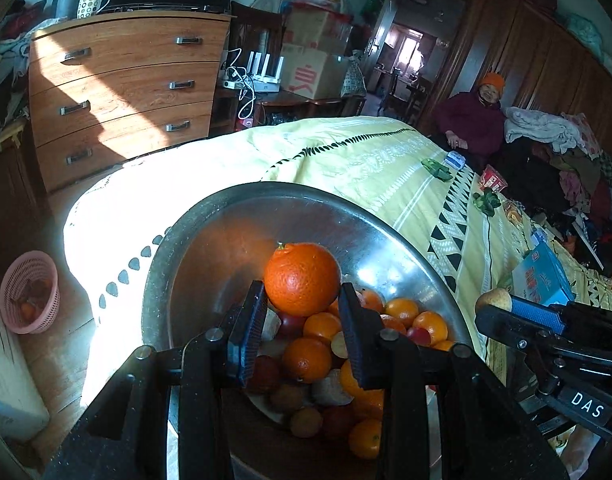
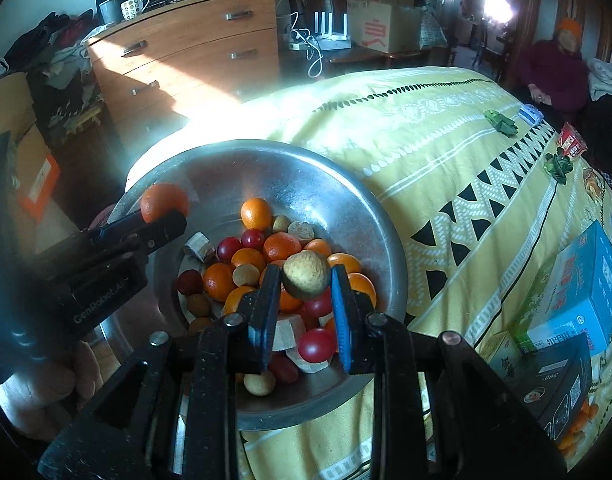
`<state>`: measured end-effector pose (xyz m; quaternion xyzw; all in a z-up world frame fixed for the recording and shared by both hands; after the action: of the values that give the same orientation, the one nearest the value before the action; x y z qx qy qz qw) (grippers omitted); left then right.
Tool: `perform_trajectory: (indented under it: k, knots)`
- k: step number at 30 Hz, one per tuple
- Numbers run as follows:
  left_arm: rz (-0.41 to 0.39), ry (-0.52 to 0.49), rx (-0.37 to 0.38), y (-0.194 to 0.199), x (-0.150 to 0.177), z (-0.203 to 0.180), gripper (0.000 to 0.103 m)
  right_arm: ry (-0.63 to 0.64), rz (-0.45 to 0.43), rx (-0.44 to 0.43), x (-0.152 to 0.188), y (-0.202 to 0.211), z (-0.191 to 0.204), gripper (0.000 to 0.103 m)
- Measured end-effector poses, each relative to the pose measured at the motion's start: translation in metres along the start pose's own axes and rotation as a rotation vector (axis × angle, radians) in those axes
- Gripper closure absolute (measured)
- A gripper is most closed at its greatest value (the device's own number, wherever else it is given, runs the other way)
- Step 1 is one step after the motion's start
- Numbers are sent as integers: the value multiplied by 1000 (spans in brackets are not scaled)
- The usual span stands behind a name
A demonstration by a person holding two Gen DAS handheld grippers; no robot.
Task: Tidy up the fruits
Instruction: 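Open the left tool to drop the orange while the right drops the kiwi into the bowl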
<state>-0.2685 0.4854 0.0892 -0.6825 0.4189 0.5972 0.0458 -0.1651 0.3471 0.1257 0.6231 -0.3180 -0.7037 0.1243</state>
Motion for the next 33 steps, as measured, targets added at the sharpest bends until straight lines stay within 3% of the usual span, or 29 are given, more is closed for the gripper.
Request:
perform_trajectory:
  k: [14, 20, 24, 25, 26, 29, 33]
  knots:
    - [20, -10, -9, -7, 4, 0, 64, -35, 47, -39, 10, -12, 2, 77]
    - [4, -6, -35, -5, 1, 3, 42, -34, 49, -39, 9, -10, 1, 77]
    - [-8, -5, -63, -2, -1, 5, 32, -33, 44, -32, 8, -4, 2, 74]
    - [-14, -6, -67, 0, -2, 6, 32, -35, 39, -31, 7, -2, 2, 72]
    - [-15, -6, -67, 2, -3, 5, 31, -39, 30, -30, 6, 2, 2, 63]
    - [-23, -6, -65, 9, -5, 2, 31, -41, -15, 5, 0, 17, -3, 26]
    - [-45, 0, -49, 24, -13, -5, 31, -32, -94, 22, -9, 49, -6, 22]
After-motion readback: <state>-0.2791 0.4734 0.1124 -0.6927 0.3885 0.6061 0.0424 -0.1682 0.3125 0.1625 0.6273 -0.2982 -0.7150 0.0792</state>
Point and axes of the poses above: each gripper's, at about its wrist camera, not at the fingertips, and y roughly against the way its jaws point, z to its left, x to its underside, the point moved 9 cm from there along -y, roughly the way its jaws point, and after that the axes turned 15 degrees about -z, right-handed, at the moved point
